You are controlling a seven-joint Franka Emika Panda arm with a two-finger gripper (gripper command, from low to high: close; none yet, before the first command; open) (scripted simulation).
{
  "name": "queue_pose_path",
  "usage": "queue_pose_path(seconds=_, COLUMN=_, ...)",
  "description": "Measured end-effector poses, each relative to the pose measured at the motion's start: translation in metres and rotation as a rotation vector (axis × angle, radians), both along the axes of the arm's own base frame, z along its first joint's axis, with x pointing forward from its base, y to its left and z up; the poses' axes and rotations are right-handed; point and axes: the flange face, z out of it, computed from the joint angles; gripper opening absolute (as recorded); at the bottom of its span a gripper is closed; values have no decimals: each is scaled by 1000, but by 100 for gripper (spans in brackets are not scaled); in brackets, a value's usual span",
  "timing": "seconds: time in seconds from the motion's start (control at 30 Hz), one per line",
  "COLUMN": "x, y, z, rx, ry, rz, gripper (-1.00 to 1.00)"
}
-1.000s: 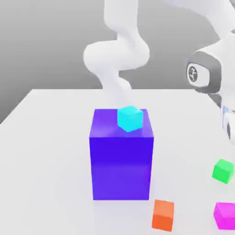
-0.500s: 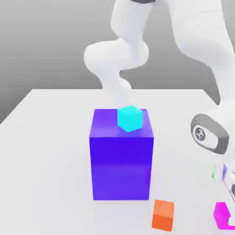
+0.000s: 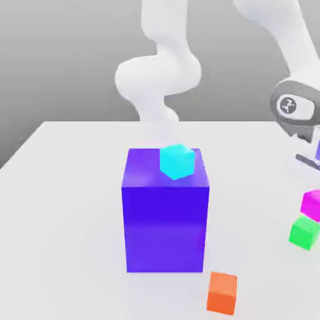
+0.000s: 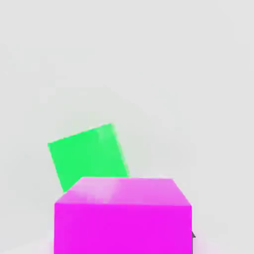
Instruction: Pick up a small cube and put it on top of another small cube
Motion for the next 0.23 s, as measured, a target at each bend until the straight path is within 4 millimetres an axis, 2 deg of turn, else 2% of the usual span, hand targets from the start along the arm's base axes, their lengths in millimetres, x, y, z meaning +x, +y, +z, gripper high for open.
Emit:
queue_pose_path(seconds=0.1, x=-2, y=-1, z=-33, rx=0, ry=0, rz=9, gripper=-100)
queue_pose_path(seconds=0.13, x=-2, y=-1, z=-44, rx=-1, ry=0, rz=10, gripper=100)
queue_pose_path(seconds=0.23, x=-2, y=-1, z=-44, rx=-1, ry=0, rz=10, gripper=100)
